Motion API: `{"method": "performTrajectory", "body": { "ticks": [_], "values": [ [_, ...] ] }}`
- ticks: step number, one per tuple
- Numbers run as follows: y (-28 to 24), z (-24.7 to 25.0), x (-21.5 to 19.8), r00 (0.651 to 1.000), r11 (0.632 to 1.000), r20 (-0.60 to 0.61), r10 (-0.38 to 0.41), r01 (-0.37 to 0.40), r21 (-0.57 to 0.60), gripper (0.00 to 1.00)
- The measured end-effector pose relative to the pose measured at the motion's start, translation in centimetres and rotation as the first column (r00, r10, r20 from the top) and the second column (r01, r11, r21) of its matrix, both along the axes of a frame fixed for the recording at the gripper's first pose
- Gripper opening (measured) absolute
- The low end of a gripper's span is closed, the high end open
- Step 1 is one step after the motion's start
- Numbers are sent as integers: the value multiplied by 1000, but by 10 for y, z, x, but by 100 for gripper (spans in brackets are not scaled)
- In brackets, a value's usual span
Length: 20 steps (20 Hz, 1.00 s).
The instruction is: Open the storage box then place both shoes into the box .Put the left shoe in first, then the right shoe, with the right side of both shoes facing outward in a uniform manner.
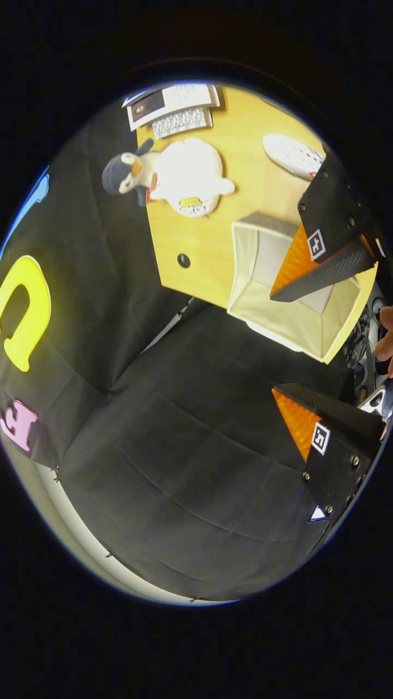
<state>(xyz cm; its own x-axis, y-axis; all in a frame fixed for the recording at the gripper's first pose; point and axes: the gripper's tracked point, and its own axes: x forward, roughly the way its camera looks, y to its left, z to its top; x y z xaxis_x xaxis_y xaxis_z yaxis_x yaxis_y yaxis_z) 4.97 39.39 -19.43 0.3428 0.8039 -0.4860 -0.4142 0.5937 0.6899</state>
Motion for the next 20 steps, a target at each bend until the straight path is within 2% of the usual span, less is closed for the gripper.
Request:
{"method": "performTrajectory", "body": {
  "ticks": [10, 16, 20],
  "values": [
    [-144, -73, -1, 979, 975, -92, -180, 166, -145, 92],
    [-198, -116, -14, 967, 953, -149, -206, 164, -253, 92],
    [-223, -153, -29, 958, 930, -215, -190, 106, -351, 92]
  ]
}}
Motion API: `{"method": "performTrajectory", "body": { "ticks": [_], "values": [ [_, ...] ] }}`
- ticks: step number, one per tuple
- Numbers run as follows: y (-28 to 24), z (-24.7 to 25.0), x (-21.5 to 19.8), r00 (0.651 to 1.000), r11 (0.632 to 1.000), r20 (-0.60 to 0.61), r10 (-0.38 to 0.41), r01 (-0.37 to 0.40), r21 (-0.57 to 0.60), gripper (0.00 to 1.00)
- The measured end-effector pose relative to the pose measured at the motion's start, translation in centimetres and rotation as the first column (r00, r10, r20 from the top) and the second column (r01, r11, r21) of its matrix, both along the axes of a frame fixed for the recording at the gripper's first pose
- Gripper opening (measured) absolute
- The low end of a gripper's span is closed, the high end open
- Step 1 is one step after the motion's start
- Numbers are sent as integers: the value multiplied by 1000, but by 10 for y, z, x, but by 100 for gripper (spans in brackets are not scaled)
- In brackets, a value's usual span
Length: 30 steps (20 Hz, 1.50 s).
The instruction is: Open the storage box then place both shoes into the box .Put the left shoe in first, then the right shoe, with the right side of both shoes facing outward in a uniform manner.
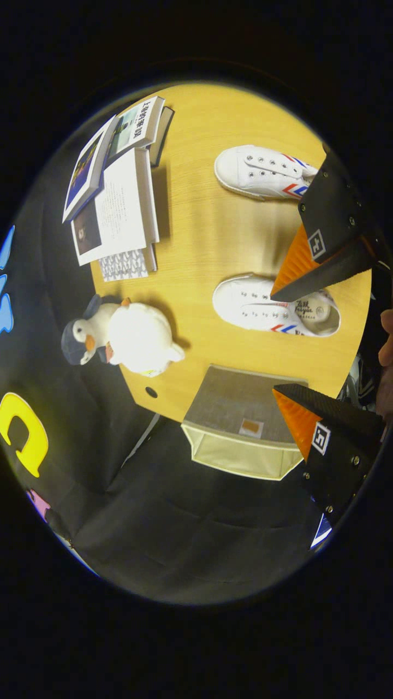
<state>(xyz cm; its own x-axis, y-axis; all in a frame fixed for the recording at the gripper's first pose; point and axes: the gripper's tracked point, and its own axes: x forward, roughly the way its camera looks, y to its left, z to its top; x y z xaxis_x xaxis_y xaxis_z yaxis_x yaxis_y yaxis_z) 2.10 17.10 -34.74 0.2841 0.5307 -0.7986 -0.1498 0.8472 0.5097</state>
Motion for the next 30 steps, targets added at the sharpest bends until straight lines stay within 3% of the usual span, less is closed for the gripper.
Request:
{"method": "performTrajectory", "body": {
  "ticks": [5, 15, 19, 21, 24, 30],
  "values": [
    [-15, -45, -22, 987, 993, -148, 60, -74, -88, 92],
    [-17, -109, -23, 954, 927, -230, 192, -253, -277, 93],
    [-6, -124, -22, 938, 904, -224, 265, -322, -282, 75],
    [-9, -125, -23, 937, 892, -224, 267, -328, -310, 35],
    [-11, -122, -24, 956, 936, -256, 144, -216, -279, 6],
    [-11, -94, -26, 946, 929, -275, 172, -248, -273, 6]
  ]
}}
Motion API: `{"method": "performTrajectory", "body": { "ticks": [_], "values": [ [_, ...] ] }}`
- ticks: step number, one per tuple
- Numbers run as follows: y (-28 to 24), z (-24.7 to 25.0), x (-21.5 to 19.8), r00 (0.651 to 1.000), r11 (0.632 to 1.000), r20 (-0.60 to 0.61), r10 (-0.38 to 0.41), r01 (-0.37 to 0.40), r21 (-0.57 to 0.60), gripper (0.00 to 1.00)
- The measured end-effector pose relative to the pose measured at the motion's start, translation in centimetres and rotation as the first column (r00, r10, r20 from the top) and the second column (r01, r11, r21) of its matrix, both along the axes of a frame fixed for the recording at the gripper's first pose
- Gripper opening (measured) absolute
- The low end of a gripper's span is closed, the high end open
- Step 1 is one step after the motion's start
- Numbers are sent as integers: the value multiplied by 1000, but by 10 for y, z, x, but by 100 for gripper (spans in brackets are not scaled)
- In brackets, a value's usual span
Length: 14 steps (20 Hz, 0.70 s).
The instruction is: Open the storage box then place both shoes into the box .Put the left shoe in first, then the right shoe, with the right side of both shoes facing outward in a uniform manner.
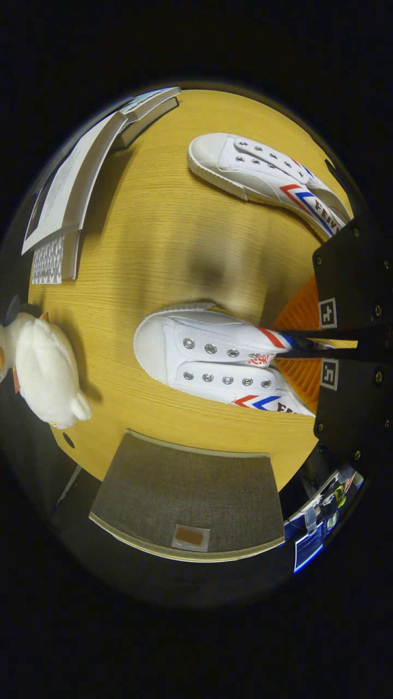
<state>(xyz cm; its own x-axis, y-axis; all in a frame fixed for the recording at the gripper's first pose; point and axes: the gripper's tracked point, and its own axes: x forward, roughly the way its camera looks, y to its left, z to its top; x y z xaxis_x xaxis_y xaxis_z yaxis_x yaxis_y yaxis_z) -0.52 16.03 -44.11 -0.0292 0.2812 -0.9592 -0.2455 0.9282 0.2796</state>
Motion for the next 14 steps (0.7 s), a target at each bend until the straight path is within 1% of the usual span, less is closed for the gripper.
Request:
{"method": "performTrajectory", "body": {
  "ticks": [2, 4, 6, 9, 14],
  "values": [
    [1, 13, 0, 1000, 1000, 11, 11, -11, 2, 6],
    [4, 29, 1, 1000, 1000, 13, -4, 4, 14, 6],
    [6, 48, 3, 1000, 1000, 27, -5, 4, 27, 5],
    [11, 83, 9, 998, 999, 68, 8, -10, 42, 6],
    [33, 137, 13, 992, 995, 125, 25, -36, 91, 5]
  ]
}}
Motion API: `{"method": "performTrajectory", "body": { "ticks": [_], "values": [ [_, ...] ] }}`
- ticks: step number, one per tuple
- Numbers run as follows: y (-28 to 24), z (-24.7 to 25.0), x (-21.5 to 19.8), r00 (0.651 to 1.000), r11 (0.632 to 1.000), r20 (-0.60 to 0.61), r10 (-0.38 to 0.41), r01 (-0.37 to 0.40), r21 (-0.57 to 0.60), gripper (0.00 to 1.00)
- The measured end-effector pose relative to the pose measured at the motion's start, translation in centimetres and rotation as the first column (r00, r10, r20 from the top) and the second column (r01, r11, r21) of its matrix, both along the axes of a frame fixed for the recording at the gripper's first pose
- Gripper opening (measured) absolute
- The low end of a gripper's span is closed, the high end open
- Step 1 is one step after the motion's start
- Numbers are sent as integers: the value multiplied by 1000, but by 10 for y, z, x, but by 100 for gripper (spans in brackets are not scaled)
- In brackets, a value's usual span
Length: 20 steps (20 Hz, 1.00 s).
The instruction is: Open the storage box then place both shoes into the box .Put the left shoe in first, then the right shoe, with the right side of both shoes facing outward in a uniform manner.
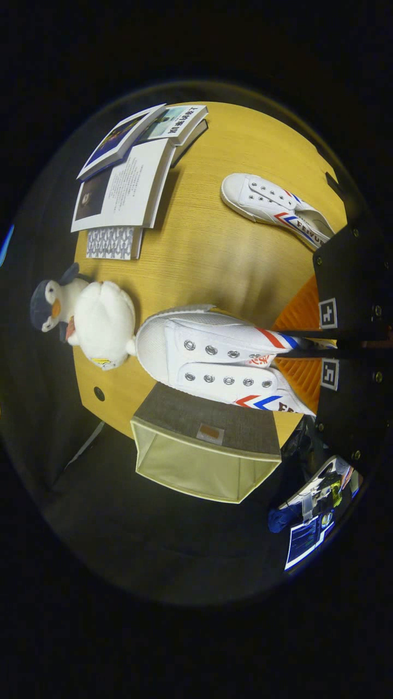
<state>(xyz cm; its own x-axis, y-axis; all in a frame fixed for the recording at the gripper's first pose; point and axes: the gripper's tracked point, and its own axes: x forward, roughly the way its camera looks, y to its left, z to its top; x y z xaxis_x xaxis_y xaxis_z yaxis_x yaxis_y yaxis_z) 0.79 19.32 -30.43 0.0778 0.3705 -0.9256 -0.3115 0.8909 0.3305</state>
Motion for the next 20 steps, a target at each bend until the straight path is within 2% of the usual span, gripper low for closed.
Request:
{"method": "performTrajectory", "body": {
  "ticks": [5, 11, 20],
  "values": [
    [36, 38, 7, 997, 998, 58, 51, -53, 31, 6],
    [108, 69, 13, 987, 988, 96, 129, -136, 76, 6],
    [187, 40, 0, 971, 971, 61, 233, -235, 36, 6]
  ]
}}
